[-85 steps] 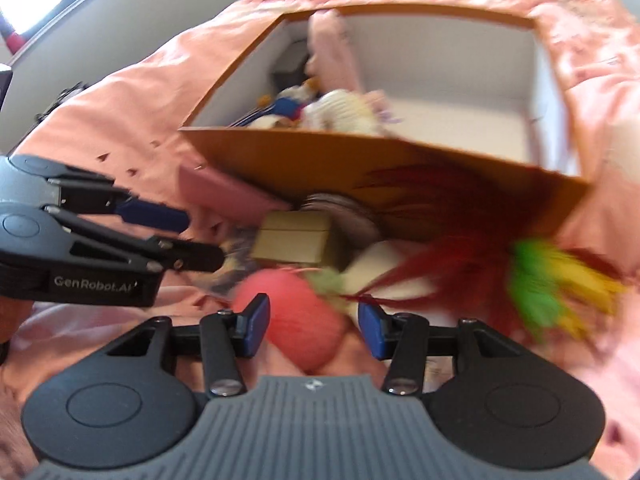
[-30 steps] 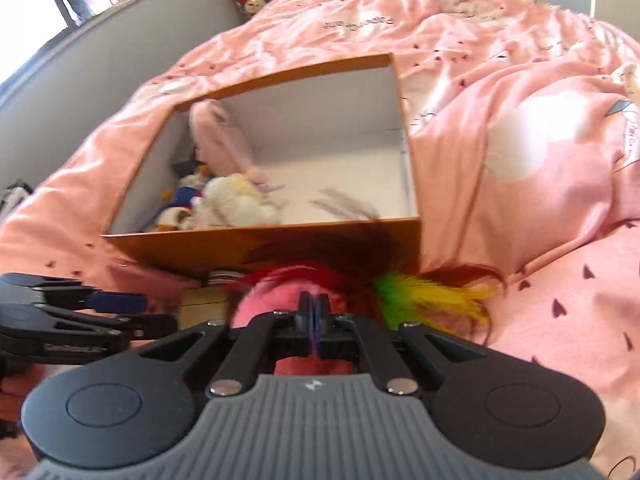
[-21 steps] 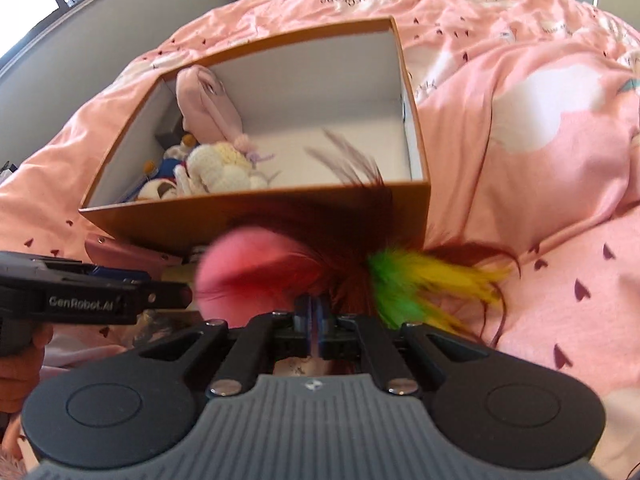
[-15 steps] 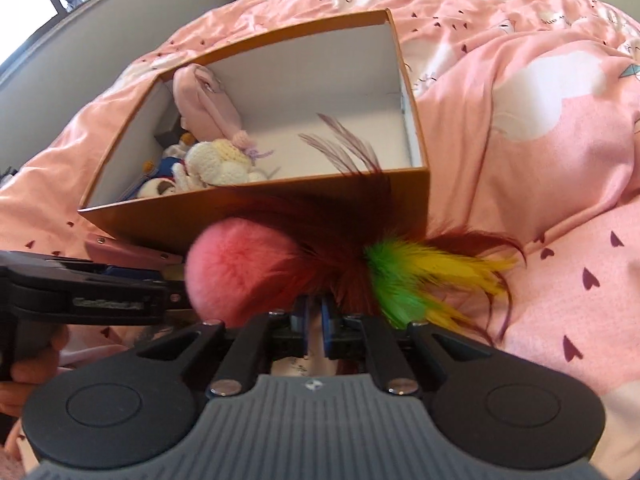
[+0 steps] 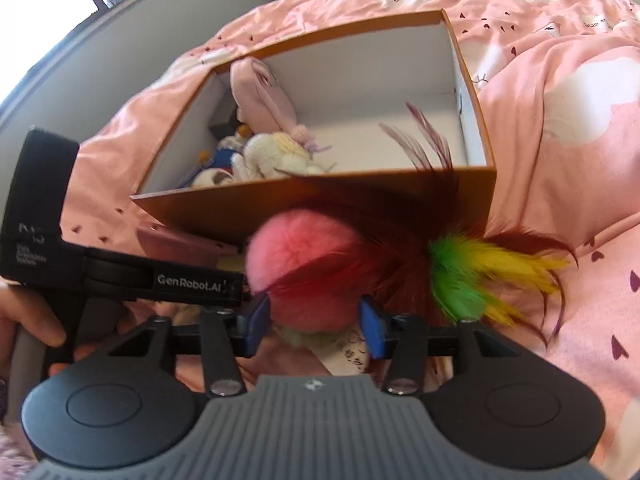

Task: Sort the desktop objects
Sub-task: 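Grasp the gold cardboard box with the left tool while the right tool lifts the pom-pom, then carry the gold box with the left tool while the right tool carries the pom-pom into the box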

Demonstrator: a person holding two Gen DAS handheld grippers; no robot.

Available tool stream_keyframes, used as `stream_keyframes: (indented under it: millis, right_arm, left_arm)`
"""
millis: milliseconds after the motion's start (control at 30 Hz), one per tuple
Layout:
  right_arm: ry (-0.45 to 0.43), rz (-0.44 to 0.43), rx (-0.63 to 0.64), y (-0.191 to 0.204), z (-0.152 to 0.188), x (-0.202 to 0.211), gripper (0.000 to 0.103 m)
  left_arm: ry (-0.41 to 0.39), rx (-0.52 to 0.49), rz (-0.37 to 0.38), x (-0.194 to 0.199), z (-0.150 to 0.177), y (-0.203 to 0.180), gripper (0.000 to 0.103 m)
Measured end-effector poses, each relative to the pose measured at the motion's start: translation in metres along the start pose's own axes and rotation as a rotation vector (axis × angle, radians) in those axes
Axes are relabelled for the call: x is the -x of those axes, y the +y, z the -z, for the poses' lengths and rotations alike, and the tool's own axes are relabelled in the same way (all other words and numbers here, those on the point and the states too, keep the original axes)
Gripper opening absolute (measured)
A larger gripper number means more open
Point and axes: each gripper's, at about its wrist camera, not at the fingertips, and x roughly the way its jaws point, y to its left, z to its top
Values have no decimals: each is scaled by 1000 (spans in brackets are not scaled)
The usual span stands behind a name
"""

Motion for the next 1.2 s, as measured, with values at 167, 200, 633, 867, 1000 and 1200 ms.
stream_keyframes:
  millis: [167,200,633,867,1000,1200]
  right_arm:
    - [3,5,5,-1,1,-3,54]
    - [1,7,8,-1,0,-3,54]
    - [-12,-30,10,7,-7,-16,72]
    - [-6,-4,5,14,-19,-42,76]
    - [5,12,-11,13,-23,-57,75]
    - [30,32,-5,15,-21,-60,53]
  left_arm:
    - [17,16,15,-5,1,5,73]
    - [15,14,17,-4,2,5,73]
    - [-114,-39,54,62,16,10,71]
    - [-201,-23,68,96,11,15,70]
    - [-229,-20,75,102,4,19,70]
    - [-244,-8,87,108,4,23,70]
